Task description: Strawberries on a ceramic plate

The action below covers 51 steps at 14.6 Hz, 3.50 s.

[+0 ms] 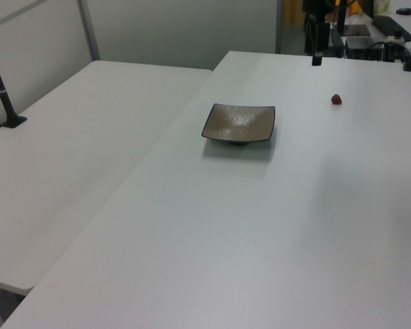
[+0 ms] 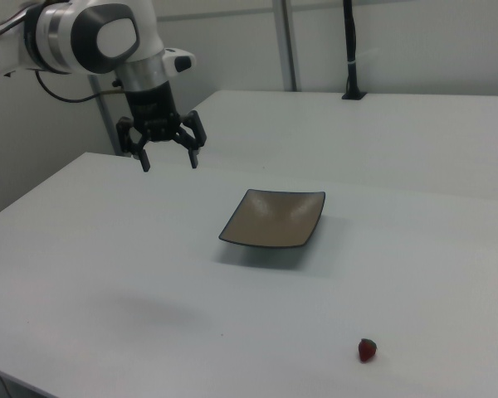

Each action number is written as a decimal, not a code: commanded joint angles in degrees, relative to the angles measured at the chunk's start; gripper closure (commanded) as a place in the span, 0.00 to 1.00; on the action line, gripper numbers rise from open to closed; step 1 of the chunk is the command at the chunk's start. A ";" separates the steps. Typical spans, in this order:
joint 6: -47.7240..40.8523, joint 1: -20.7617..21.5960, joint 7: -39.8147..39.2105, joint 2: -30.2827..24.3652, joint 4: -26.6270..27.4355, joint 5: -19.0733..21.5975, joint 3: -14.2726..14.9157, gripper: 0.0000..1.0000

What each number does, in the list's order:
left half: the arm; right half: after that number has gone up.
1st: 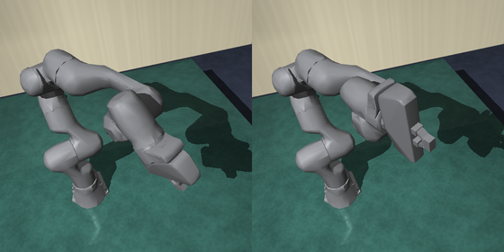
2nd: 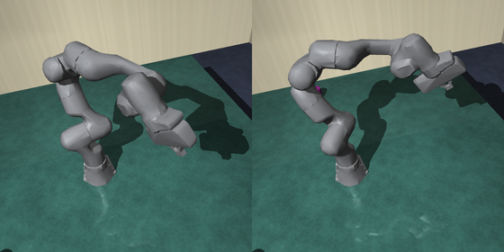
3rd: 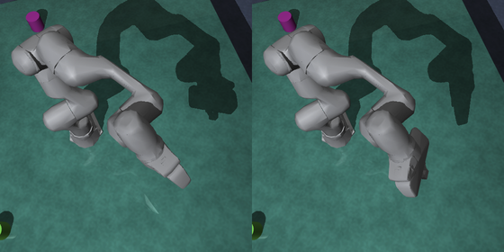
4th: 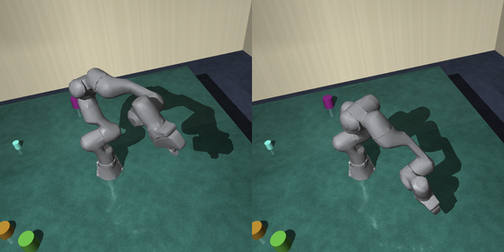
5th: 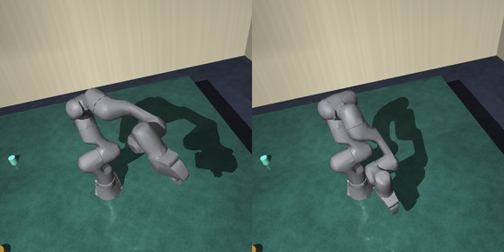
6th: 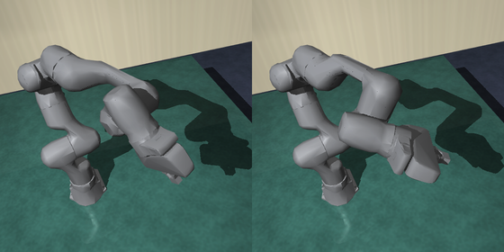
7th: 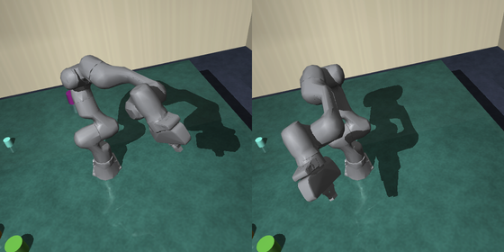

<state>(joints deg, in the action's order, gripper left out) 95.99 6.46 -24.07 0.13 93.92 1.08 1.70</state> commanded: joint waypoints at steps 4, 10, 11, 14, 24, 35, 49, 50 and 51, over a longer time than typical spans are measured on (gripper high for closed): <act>-1.68 -6.09 -2.39 -2.24 0.56 0.41 0.68 0.00; -0.89 -13.84 -7.37 -0.32 1.00 -0.03 3.48 0.00; -0.81 -14.02 -9.40 0.04 1.09 -0.03 4.80 0.00; 3.04 -14.98 -13.45 1.97 3.54 -0.03 8.76 0.00; 22.20 -23.16 -23.22 13.73 9.79 -2.04 8.94 0.00; 33.47 -23.42 -23.39 23.68 9.79 -7.59 8.94 0.06; 28.73 -22.99 -26.03 21.50 9.00 -6.98 8.68 0.95; 28.20 -22.90 -26.03 20.53 8.91 -6.63 8.41 0.94; 28.02 -22.72 -25.85 19.65 8.91 -6.45 8.24 0.93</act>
<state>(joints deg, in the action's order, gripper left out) 127.15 -16.94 -49.21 23.98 102.45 -5.90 10.43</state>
